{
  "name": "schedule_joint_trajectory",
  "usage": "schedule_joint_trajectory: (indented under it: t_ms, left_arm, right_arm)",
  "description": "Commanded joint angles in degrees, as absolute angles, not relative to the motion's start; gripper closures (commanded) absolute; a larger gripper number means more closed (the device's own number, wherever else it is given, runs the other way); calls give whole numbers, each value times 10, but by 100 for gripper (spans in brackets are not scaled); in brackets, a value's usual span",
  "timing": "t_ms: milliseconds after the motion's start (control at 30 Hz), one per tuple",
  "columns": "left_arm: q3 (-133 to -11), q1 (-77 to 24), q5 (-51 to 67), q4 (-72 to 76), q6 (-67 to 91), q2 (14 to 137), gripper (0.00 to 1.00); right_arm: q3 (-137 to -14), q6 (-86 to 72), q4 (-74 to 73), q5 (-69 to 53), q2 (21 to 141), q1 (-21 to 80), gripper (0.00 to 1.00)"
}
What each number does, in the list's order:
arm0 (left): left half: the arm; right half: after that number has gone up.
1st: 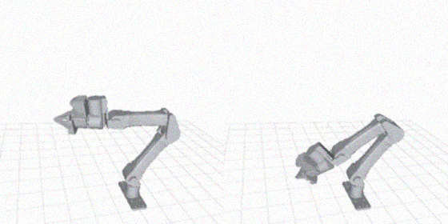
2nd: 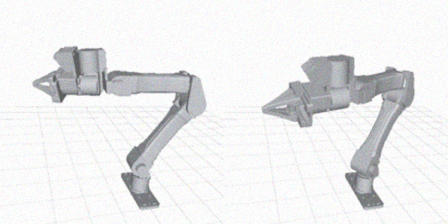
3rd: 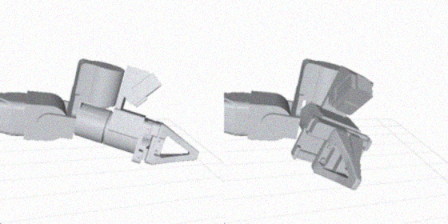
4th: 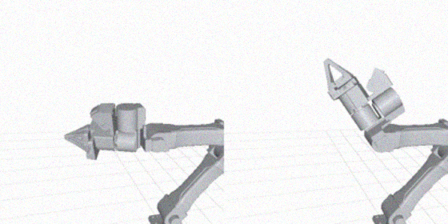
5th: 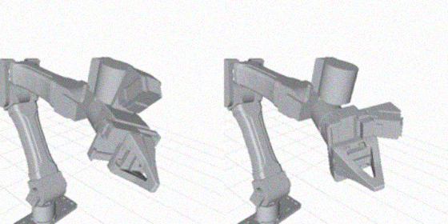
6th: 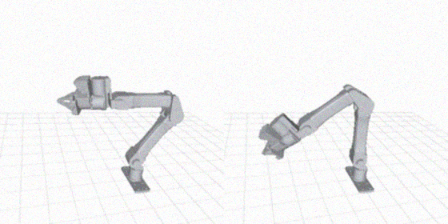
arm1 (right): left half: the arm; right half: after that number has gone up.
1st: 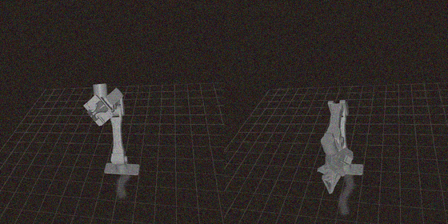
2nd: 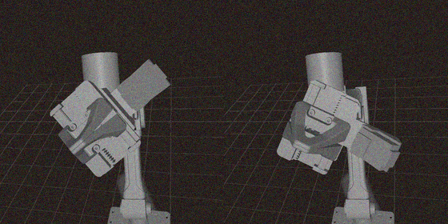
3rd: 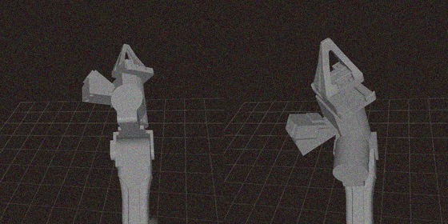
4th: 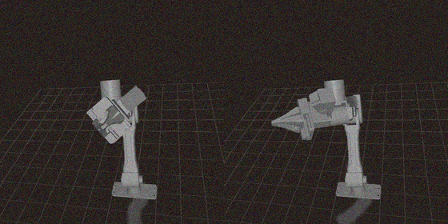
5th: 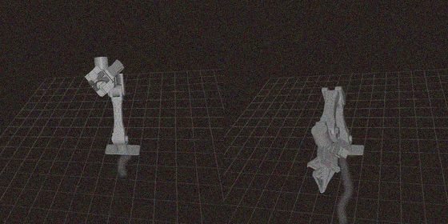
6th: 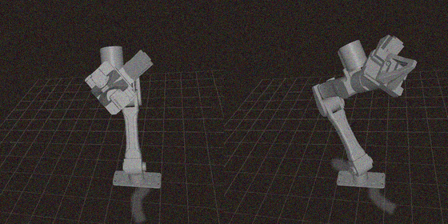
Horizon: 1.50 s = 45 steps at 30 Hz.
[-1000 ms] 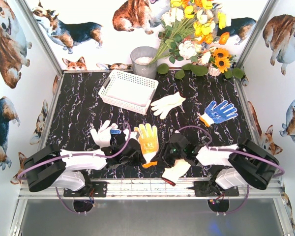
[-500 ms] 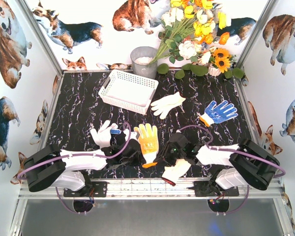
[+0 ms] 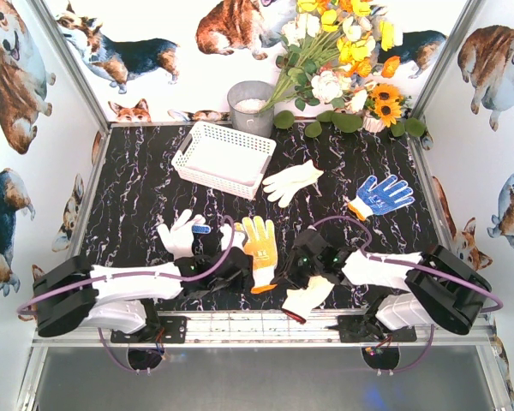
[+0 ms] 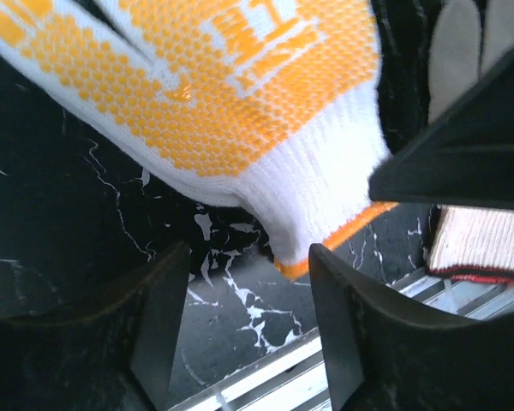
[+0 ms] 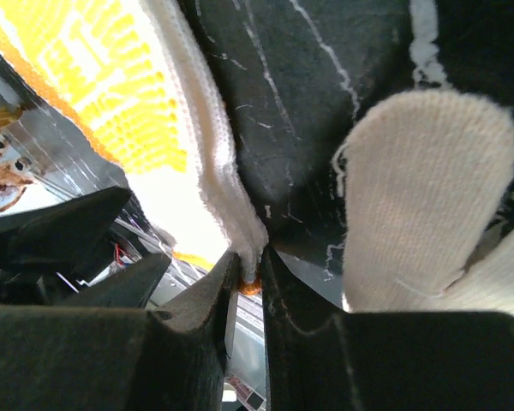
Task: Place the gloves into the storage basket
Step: Pick up the glove from the center of the board.
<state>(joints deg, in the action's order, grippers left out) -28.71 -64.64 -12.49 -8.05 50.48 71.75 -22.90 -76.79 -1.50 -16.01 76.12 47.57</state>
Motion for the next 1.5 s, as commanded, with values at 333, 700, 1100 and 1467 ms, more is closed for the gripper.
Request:
schedule_joint_trajectory:
  t_ms: [333,700,1100,1467]
  left_arm:
    - [-302,-816,-347,-20,213,645,36]
    - [-318,-846,-345,52,130,756,27]
    - [-322,-846,-380,106,108,850,32]
    - [-337,-846,-390,108,98,874,86]
  right_arm:
    - [-318,-739,-113,-241,754,433,98]
    - [-335,-751,-97,-292,764,404,98]
    - [-336,-765,-76,-312,770,396,98]
    - [-334,-766,-66,-319,760,388,96]
